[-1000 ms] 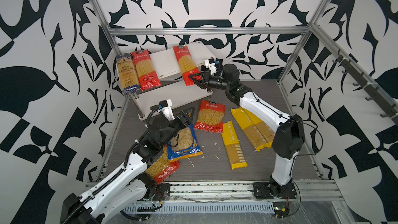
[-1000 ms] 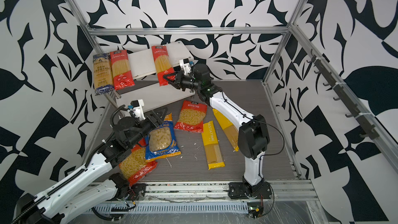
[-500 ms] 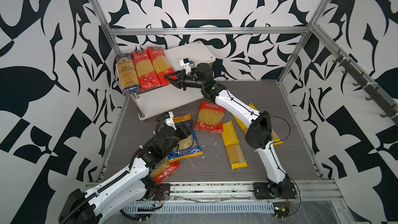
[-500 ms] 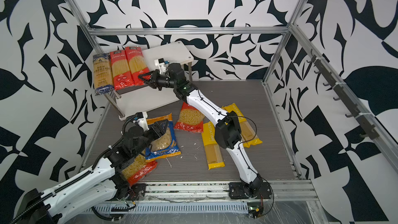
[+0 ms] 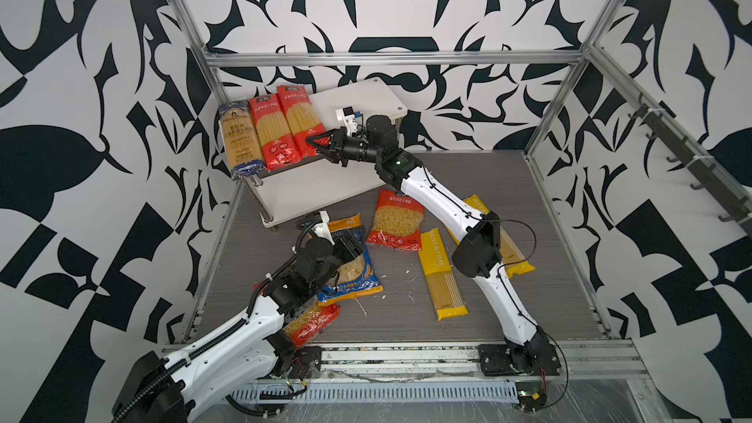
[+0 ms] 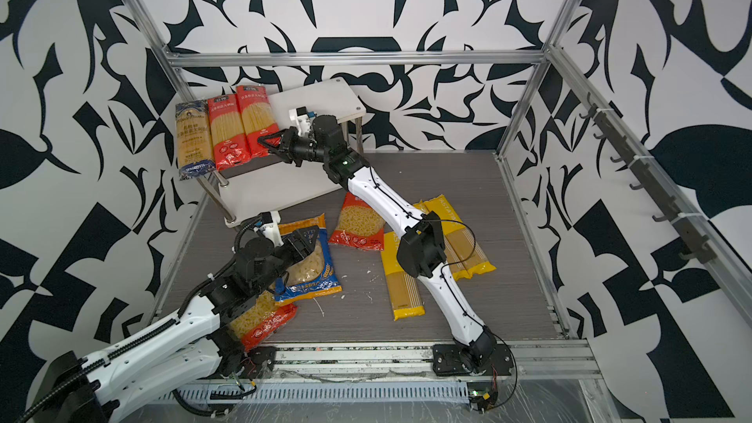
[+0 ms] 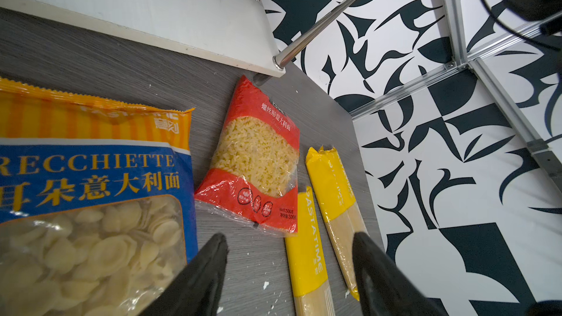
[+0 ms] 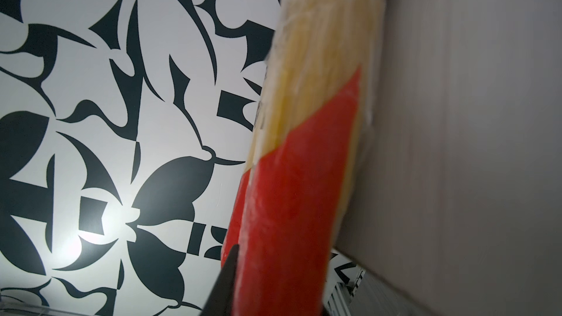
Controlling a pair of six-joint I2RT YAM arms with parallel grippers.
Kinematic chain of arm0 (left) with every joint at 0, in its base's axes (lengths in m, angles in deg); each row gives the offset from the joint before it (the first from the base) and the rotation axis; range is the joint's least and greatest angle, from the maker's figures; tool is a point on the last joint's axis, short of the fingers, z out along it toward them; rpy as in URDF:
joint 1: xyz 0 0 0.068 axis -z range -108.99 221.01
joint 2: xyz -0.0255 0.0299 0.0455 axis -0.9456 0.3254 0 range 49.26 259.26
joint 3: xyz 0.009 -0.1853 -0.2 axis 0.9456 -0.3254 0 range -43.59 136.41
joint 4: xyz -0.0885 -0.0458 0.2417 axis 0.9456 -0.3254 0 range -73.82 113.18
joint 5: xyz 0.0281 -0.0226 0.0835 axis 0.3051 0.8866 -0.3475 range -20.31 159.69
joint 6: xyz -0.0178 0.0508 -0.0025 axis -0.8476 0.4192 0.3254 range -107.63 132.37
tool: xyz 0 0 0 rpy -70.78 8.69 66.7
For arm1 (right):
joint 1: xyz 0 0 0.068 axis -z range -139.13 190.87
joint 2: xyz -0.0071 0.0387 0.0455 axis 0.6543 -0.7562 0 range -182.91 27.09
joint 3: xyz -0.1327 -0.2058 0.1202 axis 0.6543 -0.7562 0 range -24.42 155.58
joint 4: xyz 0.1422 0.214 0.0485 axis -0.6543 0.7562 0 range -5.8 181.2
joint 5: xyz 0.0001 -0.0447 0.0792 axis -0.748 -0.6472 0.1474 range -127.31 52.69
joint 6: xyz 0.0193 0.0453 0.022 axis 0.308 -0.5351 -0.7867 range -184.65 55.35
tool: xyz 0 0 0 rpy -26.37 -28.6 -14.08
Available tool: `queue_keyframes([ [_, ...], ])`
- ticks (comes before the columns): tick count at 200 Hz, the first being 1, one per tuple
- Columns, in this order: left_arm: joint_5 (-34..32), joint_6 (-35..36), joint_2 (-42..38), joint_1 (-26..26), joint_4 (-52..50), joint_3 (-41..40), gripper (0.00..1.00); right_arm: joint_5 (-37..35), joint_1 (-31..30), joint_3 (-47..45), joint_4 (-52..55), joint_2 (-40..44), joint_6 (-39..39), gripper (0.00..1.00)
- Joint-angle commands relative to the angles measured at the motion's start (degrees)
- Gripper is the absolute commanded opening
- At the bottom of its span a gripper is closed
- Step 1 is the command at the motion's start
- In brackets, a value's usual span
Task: Arrange pasta packages on shelves
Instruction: Place the pasta bag on the shelf, then pick up the pasta bag from the center of the table.
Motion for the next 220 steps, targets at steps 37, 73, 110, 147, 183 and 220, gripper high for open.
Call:
queue_keyframes([
  [37,0.0,0.2,-0.2,0.3,1.1,0.1,0.69,3.5,0.0,-8.2,-11.6,10.6,1.3,0.61],
  [73,0.8,1.5,1.1,0.5,0.4,0.9,0.7,3.9,2.0,-30.9,-13.0,24.6,5.8,0.68],
  [110,1.0,3.0,5.5,3.1,1.3,2.1,0.7,1.9,6.0,-59.0,-11.3,42.6,12.9,0.66],
  [147,-3.5,7.7,14.5,11.4,0.6,6.5,0.71,-5.8,14.6,-83.3,6.3,60.3,26.7,0.48],
  [183,-3.0,8.7,22.9,13.7,2.2,10.3,0.71,-16.7,20.3,-95.3,23.4,66.5,39.3,0.41],
  [220,-0.8,9.3,28.5,13.8,6.2,12.0,0.71,-23.8,22.3,-98.7,27.6,62.2,46.4,0.57],
])
